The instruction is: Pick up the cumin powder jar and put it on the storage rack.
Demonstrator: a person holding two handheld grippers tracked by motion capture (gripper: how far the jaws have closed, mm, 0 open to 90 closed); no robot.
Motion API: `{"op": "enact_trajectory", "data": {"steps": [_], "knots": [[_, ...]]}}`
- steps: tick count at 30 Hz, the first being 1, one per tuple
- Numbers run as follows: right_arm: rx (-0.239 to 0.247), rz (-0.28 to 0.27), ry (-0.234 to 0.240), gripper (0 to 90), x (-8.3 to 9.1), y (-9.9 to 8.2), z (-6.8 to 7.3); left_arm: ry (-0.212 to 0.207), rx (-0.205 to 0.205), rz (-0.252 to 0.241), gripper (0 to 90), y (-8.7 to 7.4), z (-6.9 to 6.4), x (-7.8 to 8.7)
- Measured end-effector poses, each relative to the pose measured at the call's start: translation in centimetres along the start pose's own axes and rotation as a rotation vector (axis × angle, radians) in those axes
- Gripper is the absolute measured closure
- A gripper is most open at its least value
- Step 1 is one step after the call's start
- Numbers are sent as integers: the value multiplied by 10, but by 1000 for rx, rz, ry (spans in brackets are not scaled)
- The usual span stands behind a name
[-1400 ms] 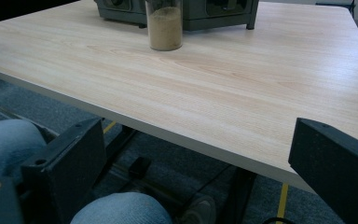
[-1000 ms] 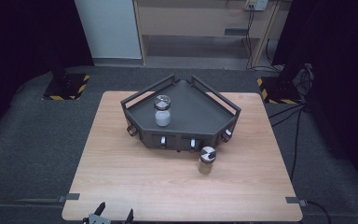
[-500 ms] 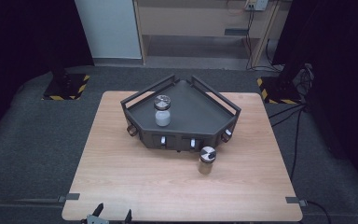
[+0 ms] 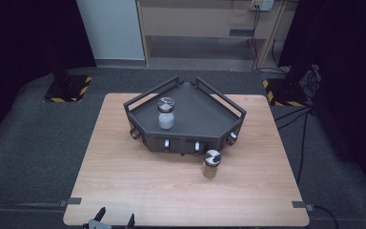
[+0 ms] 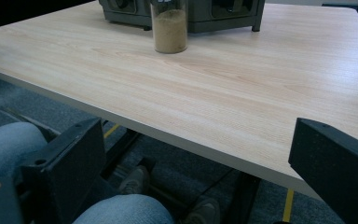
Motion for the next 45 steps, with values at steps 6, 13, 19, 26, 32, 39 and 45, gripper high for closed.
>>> {"op": "enact_trajectory", "data": {"steps": [6, 13, 19, 26, 32, 39, 45], "knots": [[1, 1, -5, 44, 0, 0, 1, -5, 0, 0, 59, 0, 0, -1], [0, -1, -5, 44, 1, 0, 0, -4, 2, -4, 59, 0, 0, -1], [0, -2, -4, 44, 1, 0, 0, -4, 0, -7, 59, -1, 0, -1], [4, -9, -5, 44, 2, 0, 1, -9, 3, -6, 59, -1, 0, -2], [3, -37, 5, 43, 4, 5, 1, -18, 17, -4, 59, -1, 0, 0], [-2, -66, 75, 19, 12, 35, -4, -11, 26, -9, 56, -2, 1, -1], [43, -61, 130, 17, -5, 72, -19, -23, 30, -15, 42, -2, 3, -2]]}}
Point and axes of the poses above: each handheld gripper's, and its own axes: x roughly backward along the jaws, y roughly out of its top, z roughly to its left, the point moved 1 cm from there along -x, roughly forward along the jaws, and after that the axes turned 8 degrees about x, right-handed, at the moved point
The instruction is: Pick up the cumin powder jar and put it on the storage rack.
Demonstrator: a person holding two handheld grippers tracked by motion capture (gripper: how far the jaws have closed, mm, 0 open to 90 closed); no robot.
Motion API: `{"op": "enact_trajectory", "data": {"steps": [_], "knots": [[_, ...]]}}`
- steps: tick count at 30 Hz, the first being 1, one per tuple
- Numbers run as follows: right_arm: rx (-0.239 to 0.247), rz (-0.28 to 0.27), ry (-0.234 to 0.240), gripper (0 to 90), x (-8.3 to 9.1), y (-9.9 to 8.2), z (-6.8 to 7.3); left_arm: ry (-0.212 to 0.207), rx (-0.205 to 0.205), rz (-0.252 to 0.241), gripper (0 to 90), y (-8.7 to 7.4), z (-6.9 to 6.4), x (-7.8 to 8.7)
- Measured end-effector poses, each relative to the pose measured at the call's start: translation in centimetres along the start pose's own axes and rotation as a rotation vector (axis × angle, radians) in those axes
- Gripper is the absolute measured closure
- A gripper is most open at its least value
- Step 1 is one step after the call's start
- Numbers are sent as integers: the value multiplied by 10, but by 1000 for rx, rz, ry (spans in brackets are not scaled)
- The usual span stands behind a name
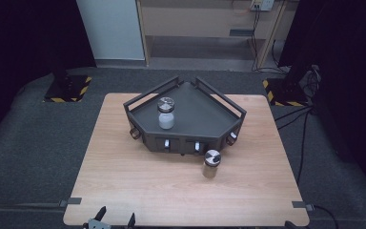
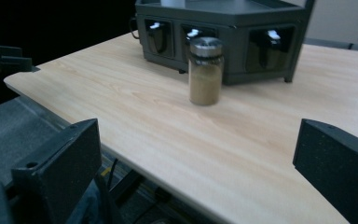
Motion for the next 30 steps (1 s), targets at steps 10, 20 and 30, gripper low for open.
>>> {"op": "enact_trajectory", "data": {"steps": [10, 20, 30], "knots": [[51, 16, 52, 22, -72, 35, -23, -17, 11, 4, 32, 0, -1, 0], [64, 59, 71, 22, -131, 42, -27, -27, 8, 7, 35, 0, -3, -2], [59, 115, 58, 23, -193, 35, -31, -40, 11, 14, 36, 0, -3, -4]]}}
Point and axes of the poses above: each handheld gripper's, and its own axes: x roughly backward along the jaws, y roughly out of its top, z roughly to its left, the point moved 1 cm from there along -x, roughly forward along the jaws, and after that the axes turned 8 degrees about x, right-handed, at the moved point
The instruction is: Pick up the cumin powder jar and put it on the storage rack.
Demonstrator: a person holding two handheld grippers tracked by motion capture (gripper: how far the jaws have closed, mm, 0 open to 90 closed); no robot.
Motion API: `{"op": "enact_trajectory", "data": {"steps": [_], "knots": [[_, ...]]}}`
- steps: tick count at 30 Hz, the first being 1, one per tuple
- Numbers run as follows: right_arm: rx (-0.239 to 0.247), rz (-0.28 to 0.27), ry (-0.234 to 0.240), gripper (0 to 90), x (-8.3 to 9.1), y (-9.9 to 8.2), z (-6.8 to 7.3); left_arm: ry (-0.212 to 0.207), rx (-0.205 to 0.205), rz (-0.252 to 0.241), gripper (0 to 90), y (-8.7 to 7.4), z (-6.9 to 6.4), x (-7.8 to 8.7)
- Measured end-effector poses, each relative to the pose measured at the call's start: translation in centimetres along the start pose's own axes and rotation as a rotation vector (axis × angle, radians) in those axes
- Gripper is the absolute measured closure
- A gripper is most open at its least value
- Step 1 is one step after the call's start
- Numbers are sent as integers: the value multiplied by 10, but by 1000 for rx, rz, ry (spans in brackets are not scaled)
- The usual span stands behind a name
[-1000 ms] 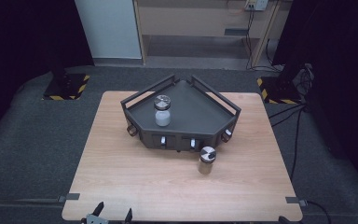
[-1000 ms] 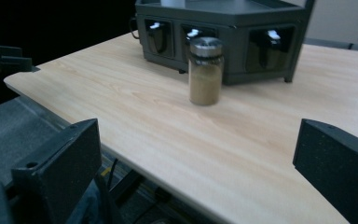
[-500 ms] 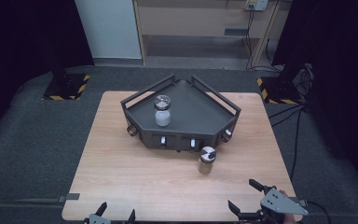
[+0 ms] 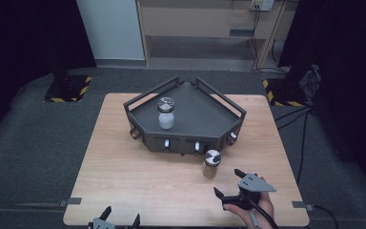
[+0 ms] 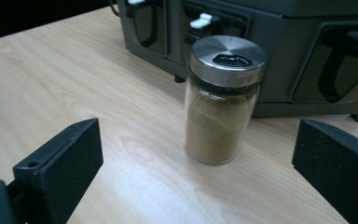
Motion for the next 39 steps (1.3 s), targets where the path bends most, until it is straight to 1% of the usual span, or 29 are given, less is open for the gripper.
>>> {"op": "enact_trajectory", "data": {"steps": [1, 2, 3, 4, 5, 7, 13, 16, 21, 24, 26, 28, 31, 33, 35, 39], "knots": [[-2, 8, 1, 25, -8, 0, -2, -4, 0, 1, 36, 0, 0, 0], [-2, 8, 1, 25, -8, 0, -2, -4, 0, 1, 36, 0, 0, 0], [-3, 21, -7, 29, -23, 1, -4, -5, -2, 4, 36, 0, -1, -1], [-3, 21, -7, 29, -23, 1, -4, -7, -4, 4, 36, 0, -1, -1], [-3, 32, -13, 31, -33, 1, -5, -8, -4, 3, 36, 0, -1, -1], [-14, 41, -18, 32, -43, 0, -7, -7, -4, 4, 36, 0, -1, -1], [-30, 54, -35, 40, -60, -4, -8, -10, -1, 7, 37, 0, 0, -2], [-31, 53, -38, 49, -68, -6, -8, -12, 1, 7, 37, -1, 0, -2], [-50, 52, -39, 71, -82, -9, -10, -11, 0, 5, 38, -1, -1, -1], [-46, 52, -41, 112, -87, -11, -12, -12, 0, 6, 37, -1, -1, -1], [-45, 53, -33, 150, -90, -13, -15, -13, 3, 6, 37, -1, -1, -1], [-35, 56, -29, 218, -91, -15, -16, -13, 6, 8, 38, -1, 0, -2], [-28, 55, -14, 258, -93, -19, -19, -13, 6, 8, 38, -1, 0, -1], [-29, 40, -8, 302, -93, -22, -19, -13, 7, 8, 38, -1, 0, -1], [-15, 33, -15, 305, -94, -23, -16, -15, 7, 8, 38, -1, 0, -2], [-16, 28, -17, 305, -94, -24, -16, -17, 7, 8, 39, -1, -1, -2]]}}
Point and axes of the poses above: each handheld gripper's, and its own axes: x roughly backward along the jaws, y roughly out of its top, z roughly to its left, the point moved 1 cm from there along -x, roughly forward along the jaws, and after that the axes turned 8 degrees about x, right-handed, at the moved point
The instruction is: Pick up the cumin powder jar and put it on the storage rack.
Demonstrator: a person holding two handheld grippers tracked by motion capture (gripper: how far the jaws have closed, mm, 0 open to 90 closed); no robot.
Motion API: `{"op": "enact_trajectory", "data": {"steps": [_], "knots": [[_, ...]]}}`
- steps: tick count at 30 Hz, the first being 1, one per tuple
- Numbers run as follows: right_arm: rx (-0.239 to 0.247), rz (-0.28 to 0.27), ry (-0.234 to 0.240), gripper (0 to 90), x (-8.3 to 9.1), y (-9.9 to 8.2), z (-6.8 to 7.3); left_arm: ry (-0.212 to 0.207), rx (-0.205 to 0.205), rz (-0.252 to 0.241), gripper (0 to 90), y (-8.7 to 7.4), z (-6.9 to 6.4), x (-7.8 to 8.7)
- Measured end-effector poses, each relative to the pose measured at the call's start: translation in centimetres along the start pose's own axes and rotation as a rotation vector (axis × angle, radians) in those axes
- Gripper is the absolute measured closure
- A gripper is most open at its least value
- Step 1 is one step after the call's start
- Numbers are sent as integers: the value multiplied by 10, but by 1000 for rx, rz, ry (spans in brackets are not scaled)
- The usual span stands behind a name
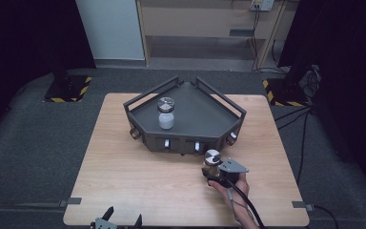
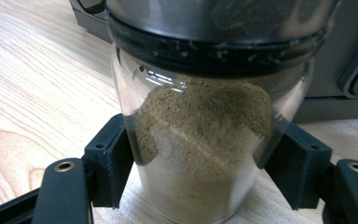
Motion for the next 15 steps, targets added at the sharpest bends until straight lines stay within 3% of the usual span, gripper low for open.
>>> {"op": "enact_trajectory", "data": {"steps": [15], "knots": [[7, 3, 7, 307, 6, 4, 1, -4, 6, 1, 39, 0, 1, 0]]}}
Point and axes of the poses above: each handheld gripper's, and its own axes: x roughly backward along the jaws, y roughly out of its top, z roughly to its left, the point moved 1 cm from there along -x, roughly forward along the jaws, and after that the axes turned 8 degrees about x, right-handed, at the moved point
